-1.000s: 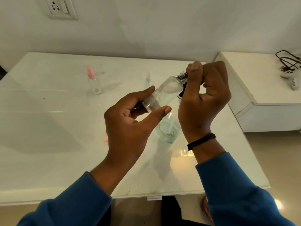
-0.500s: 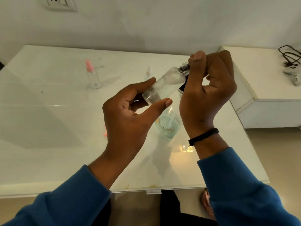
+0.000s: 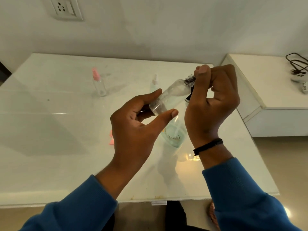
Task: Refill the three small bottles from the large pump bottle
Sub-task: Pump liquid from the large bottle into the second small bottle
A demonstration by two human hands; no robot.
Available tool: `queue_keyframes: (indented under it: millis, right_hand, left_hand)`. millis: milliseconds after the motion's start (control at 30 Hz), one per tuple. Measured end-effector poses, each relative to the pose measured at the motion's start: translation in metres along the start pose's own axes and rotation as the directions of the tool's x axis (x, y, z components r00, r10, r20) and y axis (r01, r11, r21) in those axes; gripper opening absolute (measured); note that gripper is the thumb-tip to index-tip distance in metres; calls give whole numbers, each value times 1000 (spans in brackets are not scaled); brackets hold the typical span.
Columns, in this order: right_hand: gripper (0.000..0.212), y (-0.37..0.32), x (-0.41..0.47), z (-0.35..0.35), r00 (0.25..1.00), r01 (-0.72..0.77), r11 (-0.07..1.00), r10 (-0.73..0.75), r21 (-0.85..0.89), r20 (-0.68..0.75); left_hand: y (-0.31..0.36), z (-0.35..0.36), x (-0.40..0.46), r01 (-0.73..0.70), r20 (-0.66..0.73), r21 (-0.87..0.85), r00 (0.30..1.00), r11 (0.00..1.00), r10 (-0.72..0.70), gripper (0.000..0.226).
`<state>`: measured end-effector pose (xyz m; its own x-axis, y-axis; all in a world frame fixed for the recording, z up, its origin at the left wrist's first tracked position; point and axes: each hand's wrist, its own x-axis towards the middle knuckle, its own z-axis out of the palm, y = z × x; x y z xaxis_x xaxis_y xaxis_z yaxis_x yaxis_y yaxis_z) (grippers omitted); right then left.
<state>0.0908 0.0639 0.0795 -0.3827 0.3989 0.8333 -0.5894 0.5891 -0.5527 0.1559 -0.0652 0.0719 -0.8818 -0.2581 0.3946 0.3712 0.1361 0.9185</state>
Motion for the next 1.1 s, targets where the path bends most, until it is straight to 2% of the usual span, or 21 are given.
queue_keyframes:
  millis: [1100]
  right_hand:
    - [37,-2,5,2,1000,-20,1000,20,-1,20]
  left_hand:
    - [-1,1,2,-11,-2,19,1000,1000,12,45]
